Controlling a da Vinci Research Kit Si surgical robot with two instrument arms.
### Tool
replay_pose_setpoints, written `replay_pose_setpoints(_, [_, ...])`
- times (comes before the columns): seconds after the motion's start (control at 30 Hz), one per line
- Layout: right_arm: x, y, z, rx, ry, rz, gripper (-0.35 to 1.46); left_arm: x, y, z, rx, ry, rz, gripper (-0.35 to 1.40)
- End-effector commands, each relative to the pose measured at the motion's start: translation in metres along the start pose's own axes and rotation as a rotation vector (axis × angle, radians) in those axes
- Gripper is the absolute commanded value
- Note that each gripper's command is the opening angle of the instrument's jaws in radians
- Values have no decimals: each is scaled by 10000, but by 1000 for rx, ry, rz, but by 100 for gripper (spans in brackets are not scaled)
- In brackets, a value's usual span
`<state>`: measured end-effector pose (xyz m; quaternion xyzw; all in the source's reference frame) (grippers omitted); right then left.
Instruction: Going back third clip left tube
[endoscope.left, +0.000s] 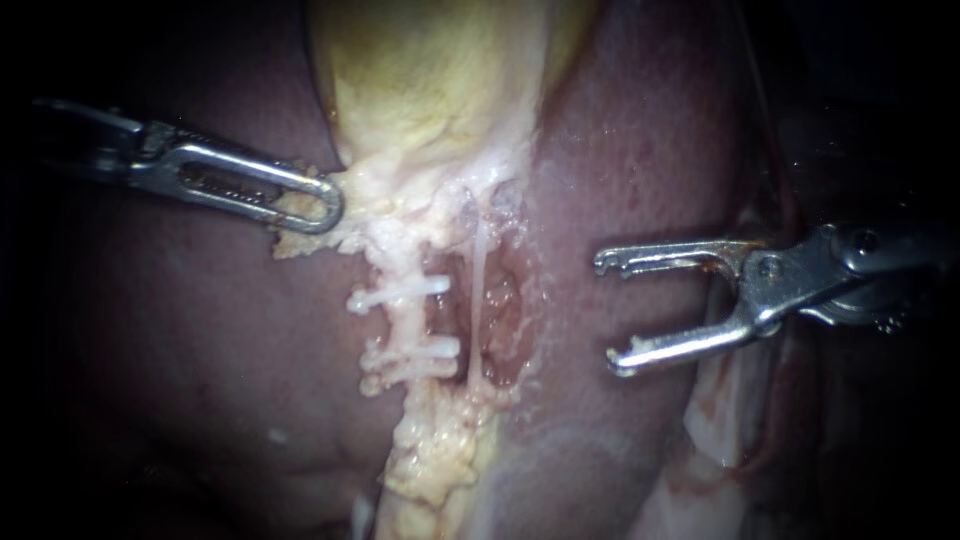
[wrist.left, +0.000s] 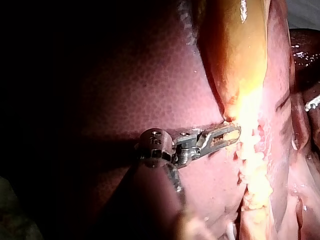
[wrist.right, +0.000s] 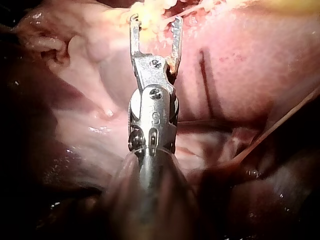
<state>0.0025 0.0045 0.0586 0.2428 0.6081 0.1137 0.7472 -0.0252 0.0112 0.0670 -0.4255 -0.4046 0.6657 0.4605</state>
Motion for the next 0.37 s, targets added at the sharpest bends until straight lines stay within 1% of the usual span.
replay_pose_setpoints(0.03, [0, 0, 0, 0, 0, 0, 50, 0, 0, 0, 1, 0, 0, -35])
replay_pose_setpoints(0.37, [1, -2, 0, -3, 0, 0, 50, 0, 0, 0, 1, 0, 0, -35])
